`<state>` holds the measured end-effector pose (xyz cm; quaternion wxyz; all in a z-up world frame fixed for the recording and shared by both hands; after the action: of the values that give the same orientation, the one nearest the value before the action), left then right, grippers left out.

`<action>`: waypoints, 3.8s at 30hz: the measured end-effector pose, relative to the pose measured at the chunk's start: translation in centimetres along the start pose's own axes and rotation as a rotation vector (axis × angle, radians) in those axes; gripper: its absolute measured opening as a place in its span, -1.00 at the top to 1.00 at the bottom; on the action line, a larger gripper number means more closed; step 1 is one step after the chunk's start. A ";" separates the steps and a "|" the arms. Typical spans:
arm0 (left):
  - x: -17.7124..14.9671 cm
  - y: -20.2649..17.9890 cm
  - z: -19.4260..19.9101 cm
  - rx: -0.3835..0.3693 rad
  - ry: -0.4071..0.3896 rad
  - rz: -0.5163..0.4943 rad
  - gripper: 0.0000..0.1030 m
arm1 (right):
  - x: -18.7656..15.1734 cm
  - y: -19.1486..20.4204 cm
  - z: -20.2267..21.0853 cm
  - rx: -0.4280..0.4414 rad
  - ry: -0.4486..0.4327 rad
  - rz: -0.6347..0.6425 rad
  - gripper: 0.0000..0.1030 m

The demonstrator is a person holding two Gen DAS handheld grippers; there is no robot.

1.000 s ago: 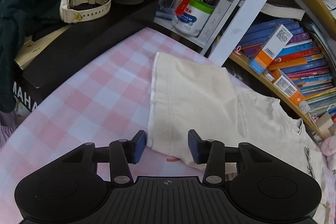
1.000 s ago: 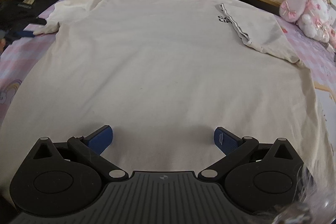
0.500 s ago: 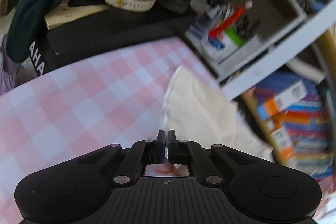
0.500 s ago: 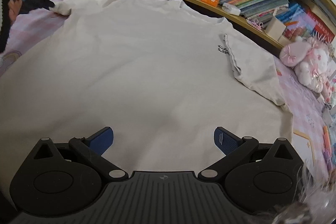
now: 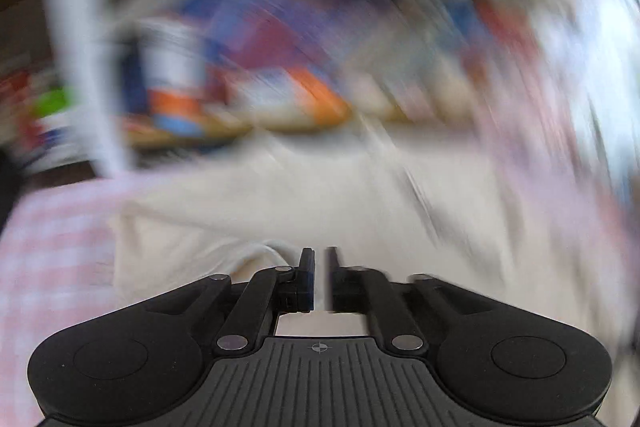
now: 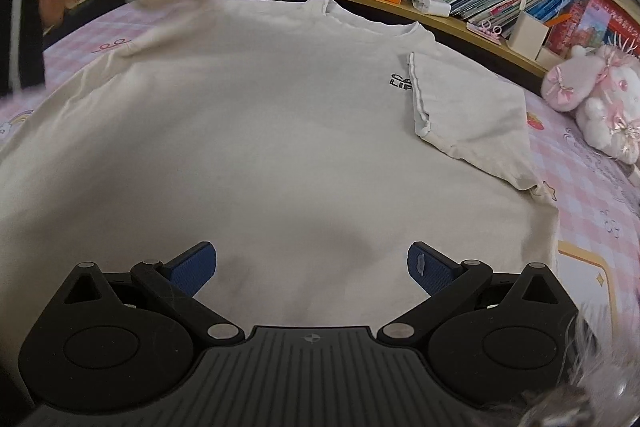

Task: Fold clothes
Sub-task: 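Grasp the other sleeve edge with the left gripper and lift it, then fold the held sleeve over the shirt body and open the left gripper, then pinch the shirt side edge with the left gripper and fold it inward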

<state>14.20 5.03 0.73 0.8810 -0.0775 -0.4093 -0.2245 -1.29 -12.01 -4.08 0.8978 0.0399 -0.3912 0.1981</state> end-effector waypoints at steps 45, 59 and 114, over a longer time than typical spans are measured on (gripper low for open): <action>-0.6 0.8 -3.7 0.098 0.021 0.046 -0.06 | -1.8 -0.7 -0.4 0.038 -0.026 -0.093 -1.00; -1.4 2.8 -2.4 0.035 0.030 0.188 0.24 | -1.5 -0.6 -0.6 0.022 -0.012 -0.106 -1.00; -3.8 23.5 -5.0 0.155 -0.044 0.597 0.99 | 0.2 2.7 -1.3 -0.242 0.090 -0.338 -1.00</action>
<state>26.33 25.55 -4.32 0.9023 -0.1314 -0.4032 0.0778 -1.34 -9.14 -5.07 0.9331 -0.0123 -0.3593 -0.0020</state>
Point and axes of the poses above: each gripper's, at about its wrist camera, not at the fingertips, and z roughly against the way its jaws point, y to its left, x to its top, the point moved 3 cm from there along -z, roughly the way its jaws point, and after that the axes turned 6 degrees about -y, right-handed, at the moved point
